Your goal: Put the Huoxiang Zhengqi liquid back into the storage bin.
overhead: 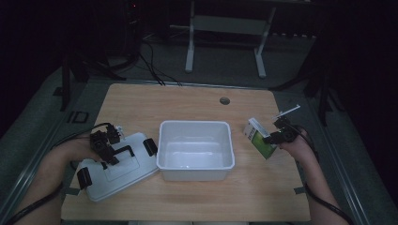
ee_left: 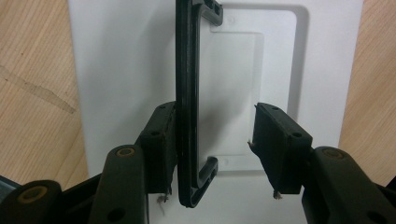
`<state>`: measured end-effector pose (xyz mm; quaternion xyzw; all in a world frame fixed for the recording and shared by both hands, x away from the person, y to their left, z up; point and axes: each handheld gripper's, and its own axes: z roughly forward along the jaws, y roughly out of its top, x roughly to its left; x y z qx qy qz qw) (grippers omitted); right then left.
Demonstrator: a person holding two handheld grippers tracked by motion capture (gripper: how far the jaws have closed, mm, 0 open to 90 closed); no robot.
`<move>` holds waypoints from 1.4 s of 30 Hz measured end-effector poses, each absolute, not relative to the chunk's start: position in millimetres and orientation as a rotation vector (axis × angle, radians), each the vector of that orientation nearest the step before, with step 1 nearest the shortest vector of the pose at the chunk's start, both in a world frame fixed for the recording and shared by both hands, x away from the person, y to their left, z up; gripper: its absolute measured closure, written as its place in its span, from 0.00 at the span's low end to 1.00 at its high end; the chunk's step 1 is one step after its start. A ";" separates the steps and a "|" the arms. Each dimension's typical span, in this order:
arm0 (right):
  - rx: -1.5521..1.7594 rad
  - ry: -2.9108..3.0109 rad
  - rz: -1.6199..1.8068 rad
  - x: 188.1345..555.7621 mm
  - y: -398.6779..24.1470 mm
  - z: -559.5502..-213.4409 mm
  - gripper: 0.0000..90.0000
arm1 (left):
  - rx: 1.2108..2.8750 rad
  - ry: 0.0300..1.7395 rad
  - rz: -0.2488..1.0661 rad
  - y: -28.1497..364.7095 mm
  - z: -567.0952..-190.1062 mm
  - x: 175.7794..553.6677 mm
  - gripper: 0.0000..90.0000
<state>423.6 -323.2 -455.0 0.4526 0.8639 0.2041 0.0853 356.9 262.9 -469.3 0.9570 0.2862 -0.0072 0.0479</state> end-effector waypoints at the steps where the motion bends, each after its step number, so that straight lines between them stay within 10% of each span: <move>1: 1.349 2.596 0.583 425.2 -321.4 -455.2 0.58 | 2.920 0.869 -0.023 262.7 -469.7 356.9 0.56; 42: 1.251 2.755 0.365 430.5 -311.8 -448.6 0.71 | 2.924 0.871 -0.021 260.9 -474.7 357.3 0.56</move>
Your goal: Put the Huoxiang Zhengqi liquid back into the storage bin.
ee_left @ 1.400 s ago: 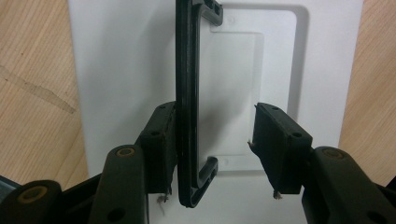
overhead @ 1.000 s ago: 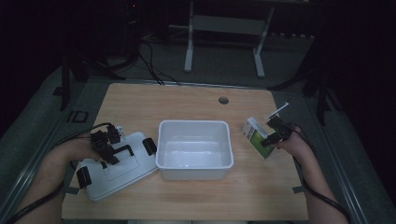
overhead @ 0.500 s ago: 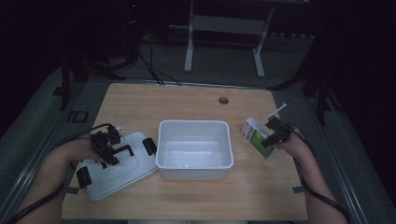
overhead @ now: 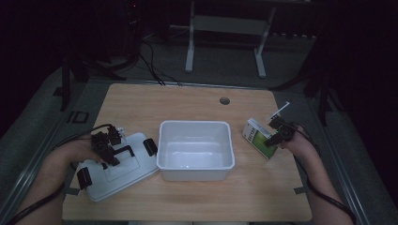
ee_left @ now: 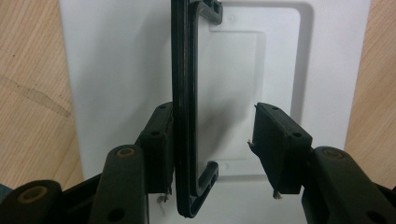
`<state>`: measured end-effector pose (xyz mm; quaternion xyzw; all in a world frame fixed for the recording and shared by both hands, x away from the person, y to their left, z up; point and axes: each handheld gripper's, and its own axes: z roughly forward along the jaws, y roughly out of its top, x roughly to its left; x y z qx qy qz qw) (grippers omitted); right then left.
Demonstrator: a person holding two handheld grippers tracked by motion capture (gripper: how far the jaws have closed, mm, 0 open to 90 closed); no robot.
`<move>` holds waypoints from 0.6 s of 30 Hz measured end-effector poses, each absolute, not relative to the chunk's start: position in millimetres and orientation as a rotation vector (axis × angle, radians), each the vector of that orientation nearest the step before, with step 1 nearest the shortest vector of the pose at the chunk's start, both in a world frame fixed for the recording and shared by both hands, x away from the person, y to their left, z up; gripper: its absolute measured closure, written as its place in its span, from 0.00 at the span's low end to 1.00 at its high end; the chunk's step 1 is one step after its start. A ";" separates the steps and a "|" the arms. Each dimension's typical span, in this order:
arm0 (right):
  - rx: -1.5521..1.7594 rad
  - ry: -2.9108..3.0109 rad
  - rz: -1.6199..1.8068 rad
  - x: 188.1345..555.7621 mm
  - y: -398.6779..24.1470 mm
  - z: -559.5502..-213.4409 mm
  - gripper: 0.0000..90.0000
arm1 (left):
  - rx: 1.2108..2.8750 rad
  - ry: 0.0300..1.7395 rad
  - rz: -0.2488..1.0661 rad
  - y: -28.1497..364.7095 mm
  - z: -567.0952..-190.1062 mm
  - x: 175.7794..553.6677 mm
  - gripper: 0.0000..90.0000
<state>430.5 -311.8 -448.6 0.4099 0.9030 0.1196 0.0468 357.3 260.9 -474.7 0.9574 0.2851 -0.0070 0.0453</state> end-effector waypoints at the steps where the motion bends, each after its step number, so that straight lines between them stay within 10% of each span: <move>1: 1.246 2.756 0.360 429.7 -311.6 -446.0 0.71 | 2.924 0.869 -0.022 260.8 -474.4 357.2 0.56; 18: 1.041 2.776 0.371 410.0 -303.3 -367.8 0.71 | 2.935 0.872 -0.019 259.5 -471.9 356.3 0.56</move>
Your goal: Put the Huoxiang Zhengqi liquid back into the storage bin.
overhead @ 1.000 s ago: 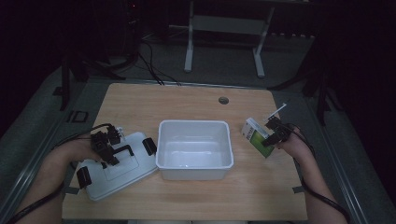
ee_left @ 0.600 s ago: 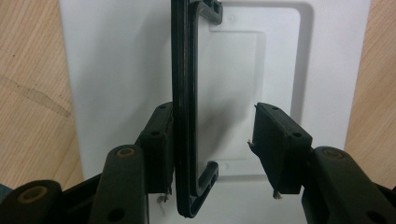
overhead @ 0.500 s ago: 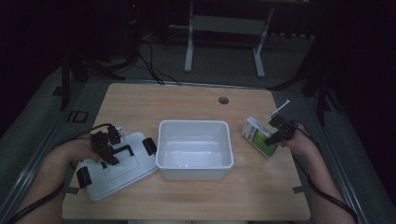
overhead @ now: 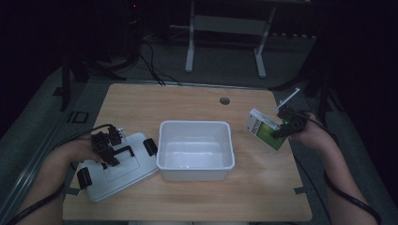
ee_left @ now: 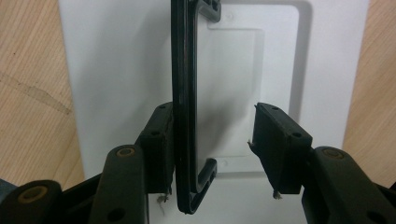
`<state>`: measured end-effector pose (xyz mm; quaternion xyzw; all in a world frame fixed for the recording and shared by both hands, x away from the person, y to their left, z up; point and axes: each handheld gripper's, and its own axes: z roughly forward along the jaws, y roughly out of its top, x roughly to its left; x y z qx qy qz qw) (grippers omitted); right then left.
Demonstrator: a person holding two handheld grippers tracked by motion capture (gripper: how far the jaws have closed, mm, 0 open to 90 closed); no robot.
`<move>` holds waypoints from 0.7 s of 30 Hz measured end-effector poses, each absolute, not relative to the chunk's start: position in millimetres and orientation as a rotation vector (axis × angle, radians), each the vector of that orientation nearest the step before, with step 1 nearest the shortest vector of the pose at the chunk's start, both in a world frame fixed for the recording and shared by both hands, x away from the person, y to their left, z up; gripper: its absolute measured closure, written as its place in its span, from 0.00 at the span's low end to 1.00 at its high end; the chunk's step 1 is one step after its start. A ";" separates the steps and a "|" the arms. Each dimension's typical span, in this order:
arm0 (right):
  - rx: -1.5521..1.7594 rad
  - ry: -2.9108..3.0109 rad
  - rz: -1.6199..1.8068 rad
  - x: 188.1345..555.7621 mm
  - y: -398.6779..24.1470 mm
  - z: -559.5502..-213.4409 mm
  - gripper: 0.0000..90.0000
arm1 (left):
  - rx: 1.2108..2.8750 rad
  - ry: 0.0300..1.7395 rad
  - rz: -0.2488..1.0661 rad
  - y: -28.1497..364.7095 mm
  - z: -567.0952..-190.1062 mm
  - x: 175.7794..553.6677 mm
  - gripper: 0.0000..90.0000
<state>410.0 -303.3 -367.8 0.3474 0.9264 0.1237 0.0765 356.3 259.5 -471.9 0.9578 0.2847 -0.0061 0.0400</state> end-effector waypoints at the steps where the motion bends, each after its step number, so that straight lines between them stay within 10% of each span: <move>1: 1.030 2.774 0.376 408.9 -301.7 -363.3 0.71 | 2.937 0.873 -0.018 259.4 -471.4 356.2 0.56; 21: 0.719 2.834 0.526 382.1 -248.0 -305.7 0.71 | 2.940 0.867 -0.018 257.1 -468.6 355.9 0.56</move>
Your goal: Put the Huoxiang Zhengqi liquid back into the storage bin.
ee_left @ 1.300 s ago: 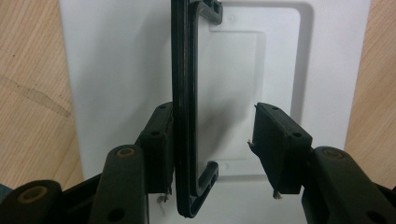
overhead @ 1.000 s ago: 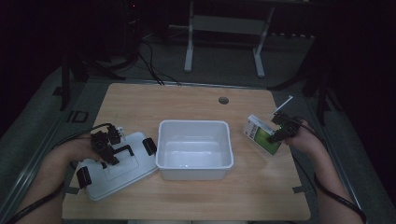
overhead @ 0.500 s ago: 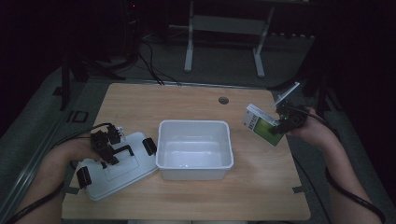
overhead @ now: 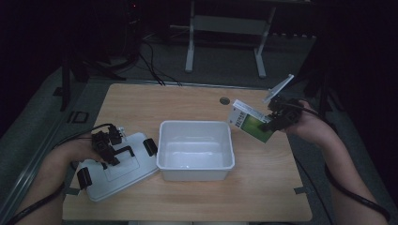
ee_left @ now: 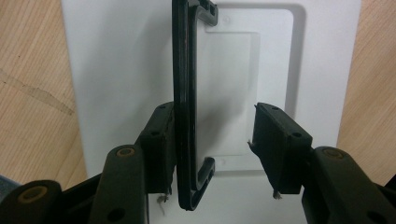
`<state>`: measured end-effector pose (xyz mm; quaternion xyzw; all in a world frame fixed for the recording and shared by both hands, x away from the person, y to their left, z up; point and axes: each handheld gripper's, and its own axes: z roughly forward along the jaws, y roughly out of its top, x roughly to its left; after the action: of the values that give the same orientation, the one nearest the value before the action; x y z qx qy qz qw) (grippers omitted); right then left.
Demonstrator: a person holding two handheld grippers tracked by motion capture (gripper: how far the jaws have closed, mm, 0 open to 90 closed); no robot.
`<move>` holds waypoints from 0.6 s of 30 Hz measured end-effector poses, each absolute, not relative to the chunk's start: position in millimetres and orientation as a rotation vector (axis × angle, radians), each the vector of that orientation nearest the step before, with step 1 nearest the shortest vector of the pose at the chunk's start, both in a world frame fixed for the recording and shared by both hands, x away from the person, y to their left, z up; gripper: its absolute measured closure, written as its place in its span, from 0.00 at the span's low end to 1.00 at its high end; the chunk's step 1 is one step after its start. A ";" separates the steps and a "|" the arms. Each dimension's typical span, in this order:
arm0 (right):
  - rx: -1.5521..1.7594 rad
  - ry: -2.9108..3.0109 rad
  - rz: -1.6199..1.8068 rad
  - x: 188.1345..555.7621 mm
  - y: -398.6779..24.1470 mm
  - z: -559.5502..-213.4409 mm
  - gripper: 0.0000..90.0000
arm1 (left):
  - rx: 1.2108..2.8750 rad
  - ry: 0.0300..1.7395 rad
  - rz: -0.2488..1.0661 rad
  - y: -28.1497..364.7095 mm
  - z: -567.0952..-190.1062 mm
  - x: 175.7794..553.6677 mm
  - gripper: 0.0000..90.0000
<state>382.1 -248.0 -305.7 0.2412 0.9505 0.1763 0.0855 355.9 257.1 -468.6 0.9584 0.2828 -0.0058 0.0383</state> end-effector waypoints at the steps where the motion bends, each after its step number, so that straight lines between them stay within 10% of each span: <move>1: 0.703 2.836 0.530 380.9 -244.7 -304.5 0.71 | 2.942 0.866 -0.015 257.0 -468.6 355.8 0.56; 18: 0.365 2.947 0.584 357.8 -174.1 -301.1 0.71 | 2.944 0.865 -0.021 255.5 -470.2 355.5 0.56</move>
<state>357.8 -174.1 -301.1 0.1204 0.9722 0.1925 0.0578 355.5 255.5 -470.2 0.9588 0.2815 -0.0068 0.0365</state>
